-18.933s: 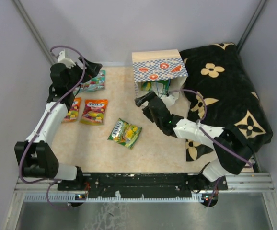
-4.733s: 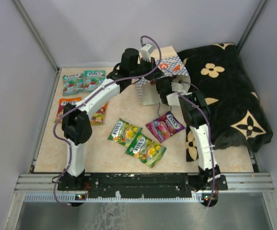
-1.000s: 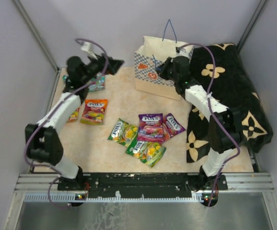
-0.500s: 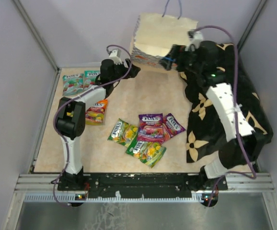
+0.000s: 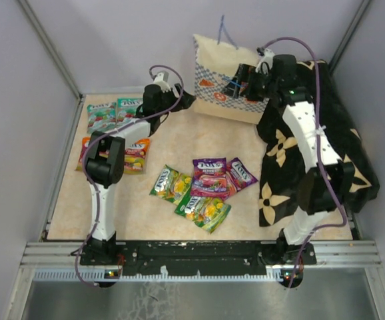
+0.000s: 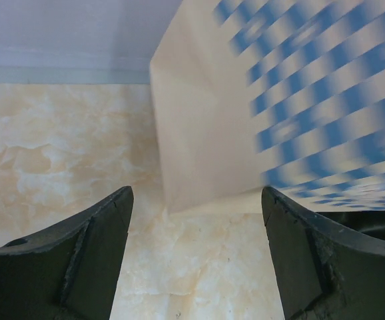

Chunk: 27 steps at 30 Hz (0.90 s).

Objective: Take the snacks out of the paper bag
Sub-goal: Adjust the paper bag at the center of the board.

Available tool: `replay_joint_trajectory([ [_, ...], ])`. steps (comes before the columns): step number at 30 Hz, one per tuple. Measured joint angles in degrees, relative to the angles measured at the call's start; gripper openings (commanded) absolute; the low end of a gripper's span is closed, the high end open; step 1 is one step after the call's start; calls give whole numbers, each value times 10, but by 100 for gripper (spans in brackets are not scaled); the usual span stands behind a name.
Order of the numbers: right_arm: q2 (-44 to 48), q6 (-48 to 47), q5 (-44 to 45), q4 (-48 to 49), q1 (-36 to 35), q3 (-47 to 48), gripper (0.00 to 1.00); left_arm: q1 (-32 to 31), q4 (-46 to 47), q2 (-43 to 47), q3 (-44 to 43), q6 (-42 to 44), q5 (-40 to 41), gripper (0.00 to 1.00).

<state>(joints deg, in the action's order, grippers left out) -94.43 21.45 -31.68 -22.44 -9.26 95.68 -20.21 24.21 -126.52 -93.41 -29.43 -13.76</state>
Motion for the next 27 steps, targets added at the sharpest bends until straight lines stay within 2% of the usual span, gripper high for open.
replay_joint_trajectory([
  [4,-100,-43,61,-124,-37,127,99,0,11,10,26,-13,-5,83],
  [10,-211,-91,278,-301,-121,318,99,-1,15,18,46,-23,-10,82],
  [14,-272,-101,390,-387,-135,426,99,-3,17,23,53,-28,-12,82],
  [19,-300,-93,491,-449,-135,431,99,-7,20,27,59,-31,-15,82],
  [24,-223,-65,540,-372,-133,290,99,-9,20,38,77,-29,-15,82],
  [27,-190,-47,546,-359,-130,298,99,-9,21,40,78,-28,-15,81],
])
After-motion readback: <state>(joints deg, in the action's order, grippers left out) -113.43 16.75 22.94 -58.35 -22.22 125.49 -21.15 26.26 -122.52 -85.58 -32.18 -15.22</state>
